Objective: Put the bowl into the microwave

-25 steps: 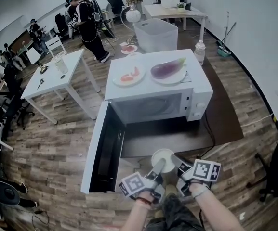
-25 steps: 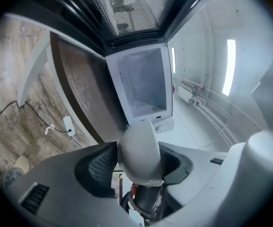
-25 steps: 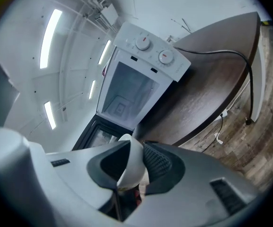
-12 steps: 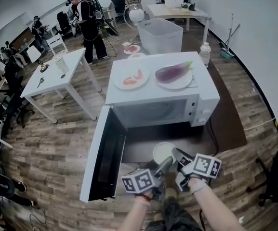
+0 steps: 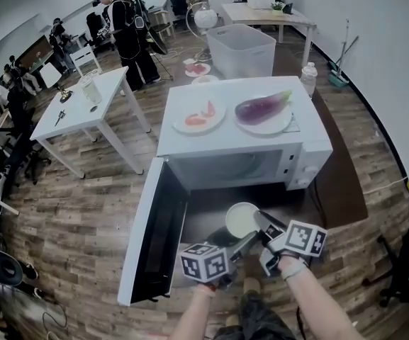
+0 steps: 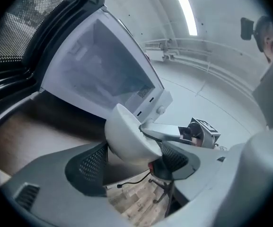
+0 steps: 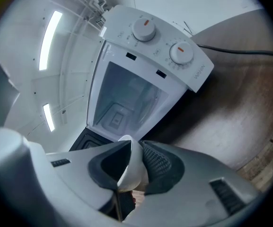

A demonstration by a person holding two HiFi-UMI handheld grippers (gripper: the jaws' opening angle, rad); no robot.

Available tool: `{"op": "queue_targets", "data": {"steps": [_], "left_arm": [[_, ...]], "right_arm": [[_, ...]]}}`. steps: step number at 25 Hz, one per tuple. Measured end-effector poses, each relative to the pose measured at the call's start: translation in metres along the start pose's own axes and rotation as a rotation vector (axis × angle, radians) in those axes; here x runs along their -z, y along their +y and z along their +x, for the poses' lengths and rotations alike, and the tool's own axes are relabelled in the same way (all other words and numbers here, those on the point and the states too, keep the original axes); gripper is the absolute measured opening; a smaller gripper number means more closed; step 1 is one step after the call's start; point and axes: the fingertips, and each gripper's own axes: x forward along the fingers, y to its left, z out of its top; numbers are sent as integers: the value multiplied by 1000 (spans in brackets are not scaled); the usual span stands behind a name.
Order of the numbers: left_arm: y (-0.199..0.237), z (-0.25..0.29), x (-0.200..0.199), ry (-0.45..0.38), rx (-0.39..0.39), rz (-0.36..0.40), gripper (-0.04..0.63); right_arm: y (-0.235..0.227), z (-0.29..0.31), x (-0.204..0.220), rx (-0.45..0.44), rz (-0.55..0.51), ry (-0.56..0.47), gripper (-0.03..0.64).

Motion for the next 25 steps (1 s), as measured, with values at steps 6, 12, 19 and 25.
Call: {"op": "queue_targets", "data": {"steps": [6, 12, 19, 25], "left_arm": [[11, 9, -8, 1, -8, 4, 365], [21, 22, -21, -14, -16, -33, 365], [34, 34, -34, 29, -61, 87, 371], [44, 43, -46, 52, -107, 127, 371]], "right_arm": [[4, 15, -10, -8, -42, 11, 81], [6, 32, -26, 8, -108, 9, 81], [4, 50, -40, 9, -111, -2, 81], [5, 64, -51, 10, -131, -7, 81]]}}
